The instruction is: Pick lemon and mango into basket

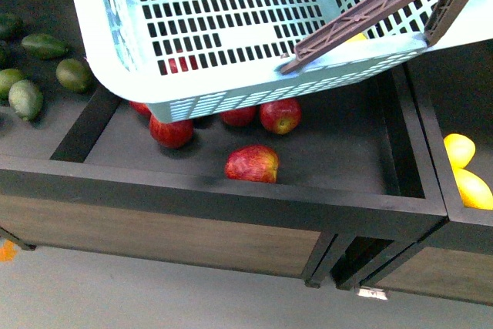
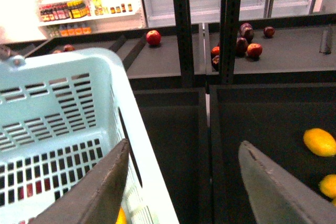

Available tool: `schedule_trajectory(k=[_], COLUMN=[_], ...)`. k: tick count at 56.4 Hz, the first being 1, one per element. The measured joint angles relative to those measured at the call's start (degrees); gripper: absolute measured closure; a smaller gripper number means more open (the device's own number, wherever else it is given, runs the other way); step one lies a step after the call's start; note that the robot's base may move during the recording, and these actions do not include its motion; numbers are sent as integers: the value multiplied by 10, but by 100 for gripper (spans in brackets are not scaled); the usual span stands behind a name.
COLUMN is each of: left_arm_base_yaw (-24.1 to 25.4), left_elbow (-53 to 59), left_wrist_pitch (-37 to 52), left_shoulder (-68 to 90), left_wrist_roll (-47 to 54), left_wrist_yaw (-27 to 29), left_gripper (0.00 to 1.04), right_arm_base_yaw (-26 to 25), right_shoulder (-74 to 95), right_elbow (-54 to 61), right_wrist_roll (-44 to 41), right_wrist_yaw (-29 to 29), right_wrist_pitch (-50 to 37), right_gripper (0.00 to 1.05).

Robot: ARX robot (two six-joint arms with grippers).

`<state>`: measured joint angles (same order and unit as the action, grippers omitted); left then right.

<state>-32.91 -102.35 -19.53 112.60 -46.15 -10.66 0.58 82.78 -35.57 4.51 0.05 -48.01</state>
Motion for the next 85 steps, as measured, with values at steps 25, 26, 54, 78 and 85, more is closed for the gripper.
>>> schedule_trajectory(k=[25, 26, 54, 78, 85], left_arm_base_yaw=[1, 1, 0, 0, 0], left_elbow=[0, 0, 0, 0, 0], left_wrist_pitch=[0, 0, 0, 0, 0], left_shoulder=[0, 0, 0, 0, 0], left_wrist_roll=[-1, -1, -1, -1, -1], left_wrist_yaw=[2, 2, 1, 1, 1], left_gripper=[99, 99, 99, 99, 99], right_arm_base_yaw=[-5, -5, -5, -5, -5], right_shoulder=[-190, -200, -366, -405, -405], right_elbow=[233, 241, 343, 345, 345], right_wrist_roll=[-42, -42, -42, -42, -42], right_wrist_yaw=[0, 0, 0, 0, 2], right_wrist_pitch=[-30, -27, 42, 65, 66], right_gripper=[103, 103, 103, 34, 11])
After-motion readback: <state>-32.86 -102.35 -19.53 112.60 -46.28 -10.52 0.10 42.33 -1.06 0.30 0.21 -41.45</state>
